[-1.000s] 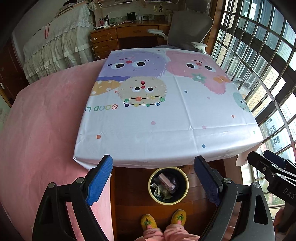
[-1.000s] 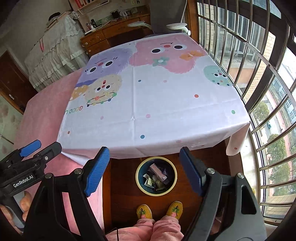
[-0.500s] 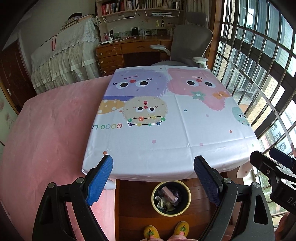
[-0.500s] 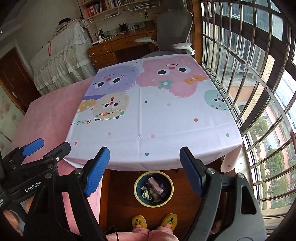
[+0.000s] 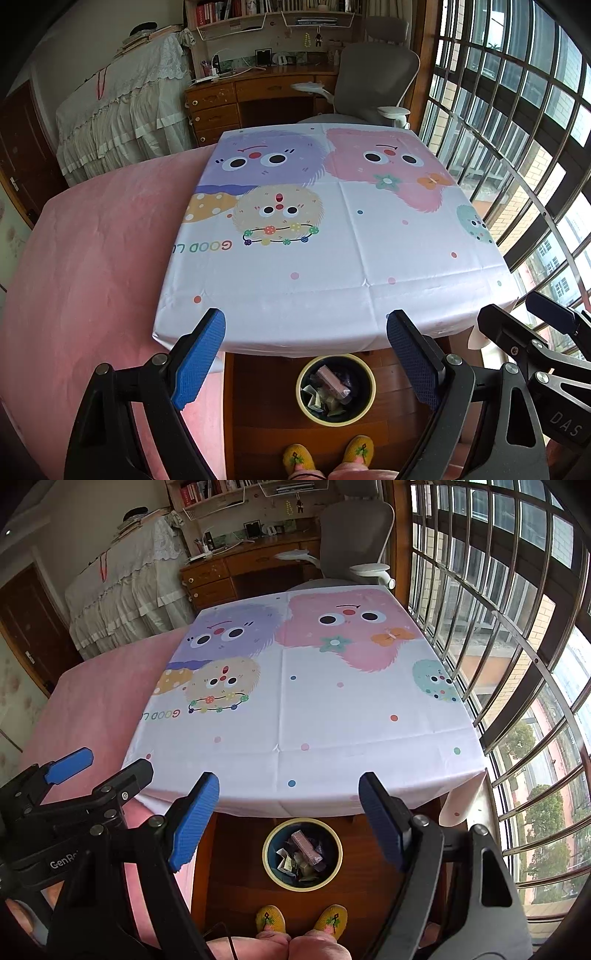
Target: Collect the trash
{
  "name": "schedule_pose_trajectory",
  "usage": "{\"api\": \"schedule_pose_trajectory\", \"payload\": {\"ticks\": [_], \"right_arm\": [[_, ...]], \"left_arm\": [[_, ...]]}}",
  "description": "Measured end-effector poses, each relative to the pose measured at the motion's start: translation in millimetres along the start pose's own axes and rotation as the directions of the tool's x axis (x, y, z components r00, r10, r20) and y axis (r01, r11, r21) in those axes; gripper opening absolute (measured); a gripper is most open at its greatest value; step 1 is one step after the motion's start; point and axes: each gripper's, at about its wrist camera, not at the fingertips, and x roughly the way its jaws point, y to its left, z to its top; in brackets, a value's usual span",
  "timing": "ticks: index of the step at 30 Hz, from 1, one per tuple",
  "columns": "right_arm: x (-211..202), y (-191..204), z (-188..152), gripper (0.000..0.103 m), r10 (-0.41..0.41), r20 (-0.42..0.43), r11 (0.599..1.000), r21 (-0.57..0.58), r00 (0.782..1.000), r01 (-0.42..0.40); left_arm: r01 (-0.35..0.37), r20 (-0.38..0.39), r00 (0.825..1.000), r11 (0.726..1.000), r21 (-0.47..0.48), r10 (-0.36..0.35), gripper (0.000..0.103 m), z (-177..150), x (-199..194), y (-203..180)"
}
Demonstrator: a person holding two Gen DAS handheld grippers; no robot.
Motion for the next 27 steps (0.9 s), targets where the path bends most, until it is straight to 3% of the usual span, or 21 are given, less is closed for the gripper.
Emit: {"api": "schedule_pose_trajectory", "payload": {"ticks": [11,27], "right_arm": [[11.0,-5.2,-6.7,0.076,0.004,-0.025,1.000,0.003,1.000,-0.004],[11.7,-10.0,-8.8,0.076,0.009,-0.030,1.000,0.009,0.999,-0.009]], "left_arm": [[0.013,-0.052,0.999,1.000,-0.024,-0.015,0.091,-7.3,13.9,-0.6],[0.023,-0.048,0.999,1.000,-0.017,-0.024,0.091,-6.1,9.3,-5.8]]}}
